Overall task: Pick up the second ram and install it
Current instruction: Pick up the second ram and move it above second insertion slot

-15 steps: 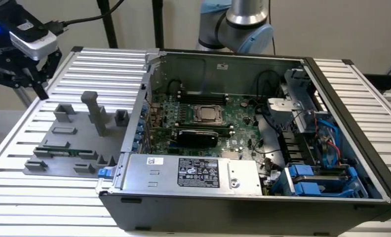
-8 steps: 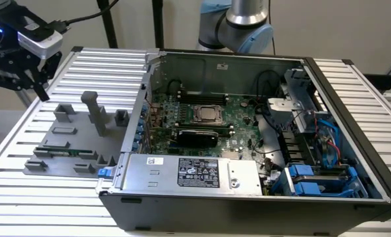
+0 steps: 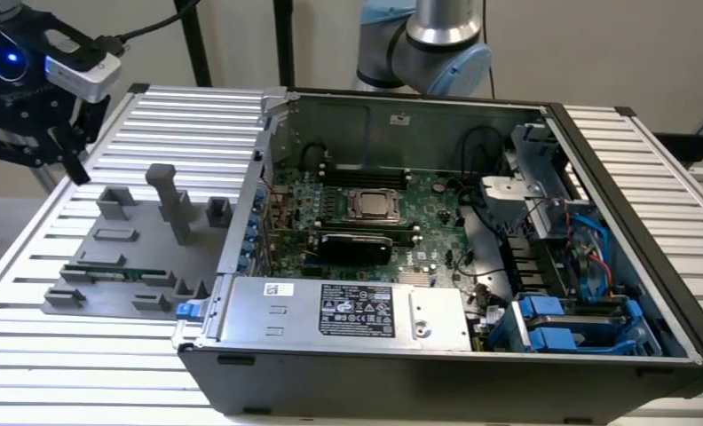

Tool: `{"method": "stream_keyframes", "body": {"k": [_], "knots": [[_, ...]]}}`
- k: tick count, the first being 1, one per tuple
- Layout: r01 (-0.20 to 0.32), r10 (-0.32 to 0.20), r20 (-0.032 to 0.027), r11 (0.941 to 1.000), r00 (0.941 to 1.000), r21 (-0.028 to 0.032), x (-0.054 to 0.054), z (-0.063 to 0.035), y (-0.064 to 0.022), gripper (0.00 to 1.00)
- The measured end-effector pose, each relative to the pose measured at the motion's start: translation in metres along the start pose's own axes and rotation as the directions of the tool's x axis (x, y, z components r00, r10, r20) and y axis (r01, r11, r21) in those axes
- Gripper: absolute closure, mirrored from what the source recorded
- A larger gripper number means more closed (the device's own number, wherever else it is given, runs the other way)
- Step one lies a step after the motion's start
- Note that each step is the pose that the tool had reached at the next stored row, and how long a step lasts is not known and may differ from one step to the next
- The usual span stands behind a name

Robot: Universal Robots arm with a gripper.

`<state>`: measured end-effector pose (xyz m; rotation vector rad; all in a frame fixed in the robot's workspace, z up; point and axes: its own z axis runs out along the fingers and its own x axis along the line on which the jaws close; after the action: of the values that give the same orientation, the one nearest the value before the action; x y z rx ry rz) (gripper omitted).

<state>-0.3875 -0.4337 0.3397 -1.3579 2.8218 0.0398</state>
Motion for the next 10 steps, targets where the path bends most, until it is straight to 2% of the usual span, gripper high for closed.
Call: {"method": "stream_keyframes", "body": {"k": [4, 10], "knots": [[0.064, -0.064, -0.0072, 0.9979, 0.9979, 0.0034, 0.0001, 0.0012, 0.0000, 1.00], [0.148, -0.148, -0.0251, 0.9889, 0.9887, 0.0119, 0.0001, 0.0020, 0.0000, 1.00]]}}
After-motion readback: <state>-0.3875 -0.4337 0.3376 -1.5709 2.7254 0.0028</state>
